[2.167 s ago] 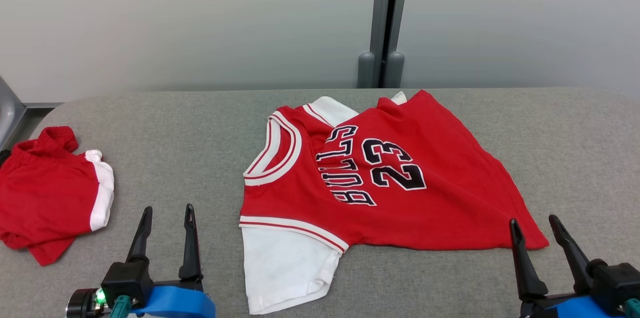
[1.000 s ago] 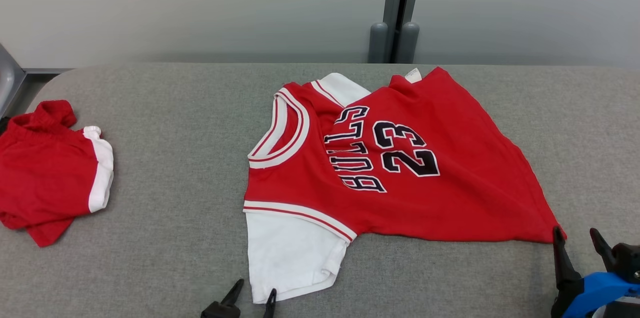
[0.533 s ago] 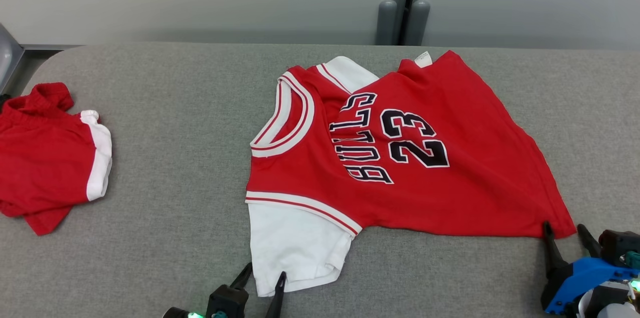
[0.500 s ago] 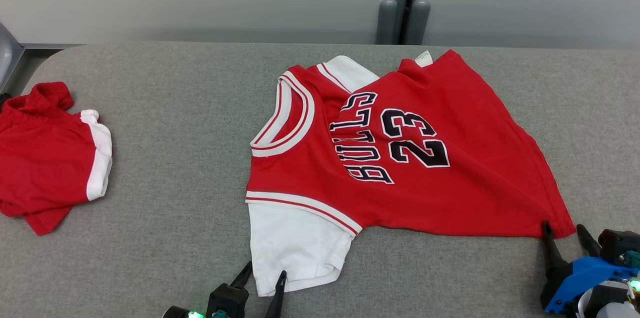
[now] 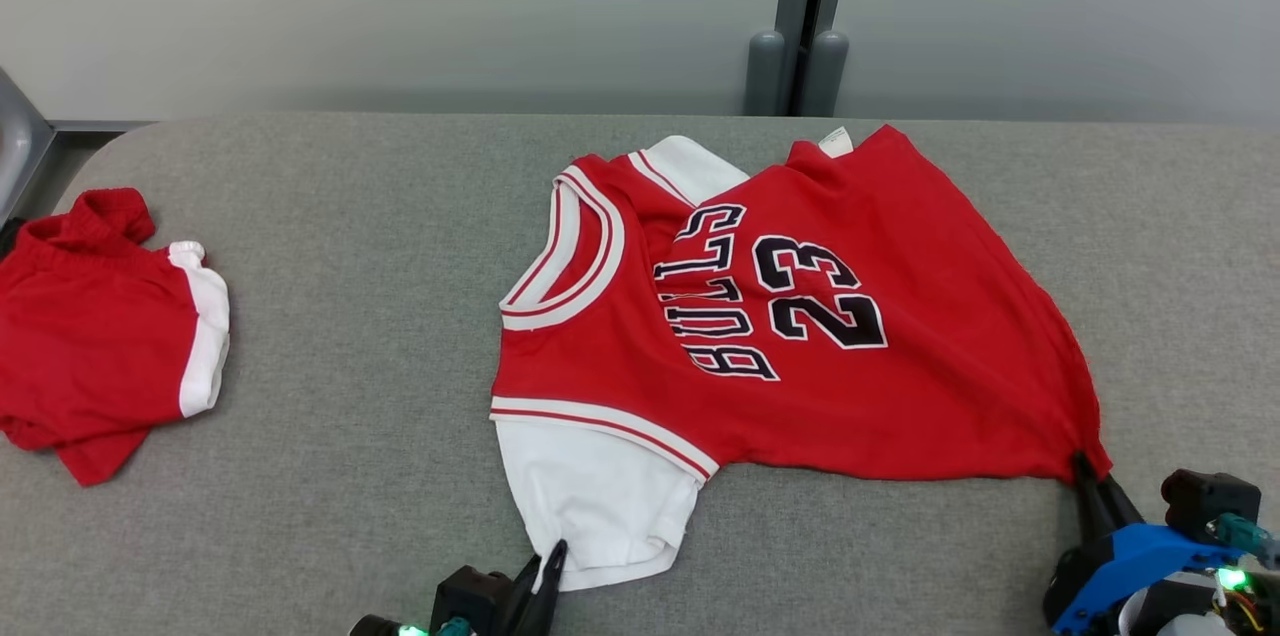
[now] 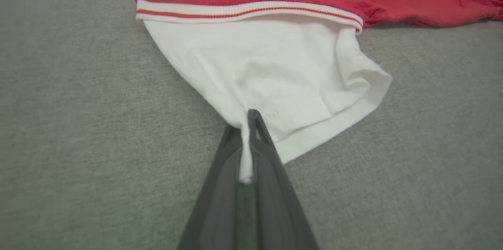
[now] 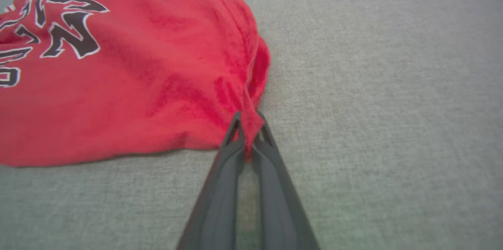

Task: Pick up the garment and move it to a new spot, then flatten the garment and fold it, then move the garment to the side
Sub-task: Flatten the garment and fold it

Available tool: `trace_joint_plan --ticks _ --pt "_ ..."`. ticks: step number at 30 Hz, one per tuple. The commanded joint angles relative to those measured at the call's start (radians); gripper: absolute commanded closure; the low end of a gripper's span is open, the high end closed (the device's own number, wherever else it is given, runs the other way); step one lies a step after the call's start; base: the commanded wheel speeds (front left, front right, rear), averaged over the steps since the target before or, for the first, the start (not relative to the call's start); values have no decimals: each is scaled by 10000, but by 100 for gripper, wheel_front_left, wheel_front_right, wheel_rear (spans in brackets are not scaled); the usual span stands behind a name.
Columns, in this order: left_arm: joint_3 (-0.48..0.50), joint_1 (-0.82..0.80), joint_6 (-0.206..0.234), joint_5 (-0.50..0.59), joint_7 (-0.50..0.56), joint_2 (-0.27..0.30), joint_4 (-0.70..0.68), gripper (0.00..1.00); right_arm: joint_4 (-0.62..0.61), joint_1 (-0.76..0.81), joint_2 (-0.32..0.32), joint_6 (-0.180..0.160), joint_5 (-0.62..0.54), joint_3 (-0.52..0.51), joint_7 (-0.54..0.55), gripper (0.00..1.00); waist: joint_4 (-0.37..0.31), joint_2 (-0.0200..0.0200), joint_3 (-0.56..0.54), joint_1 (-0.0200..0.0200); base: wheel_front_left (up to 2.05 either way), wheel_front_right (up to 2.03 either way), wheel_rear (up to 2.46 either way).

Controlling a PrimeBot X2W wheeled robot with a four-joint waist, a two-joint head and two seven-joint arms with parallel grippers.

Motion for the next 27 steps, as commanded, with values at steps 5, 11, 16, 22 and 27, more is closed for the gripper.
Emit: trace_joint_plan --ticks 5,11,16,22,27 --pt "-50 -141 187 -547 -133 0 -686 100 -1870 960 354 6 555 210 -62 100 -148 0 -250 -1 0 0 0" --pt "210 -91 418 -629 -149 85 -1394 100 -3441 1813 567 6 1023 417 -65 100 -256 0 -378 -1 0 0 0" --pt "701 124 540 -825 -156 318 -2540 100 -4762 2484 674 6 1066 625 38 100 -376 0 -452 -1 0 0 0" --pt "1250 -351 600 -996 -160 616 -3839 100 -6338 2431 545 6 1143 695 549 100 -519 0 -393 -1 0 0 0" --pt "1462 -1682 533 -955 21 825 -4366 100 -7085 1350 257 6 1228 691 953 100 -657 0 -106 -1 0 0 0"
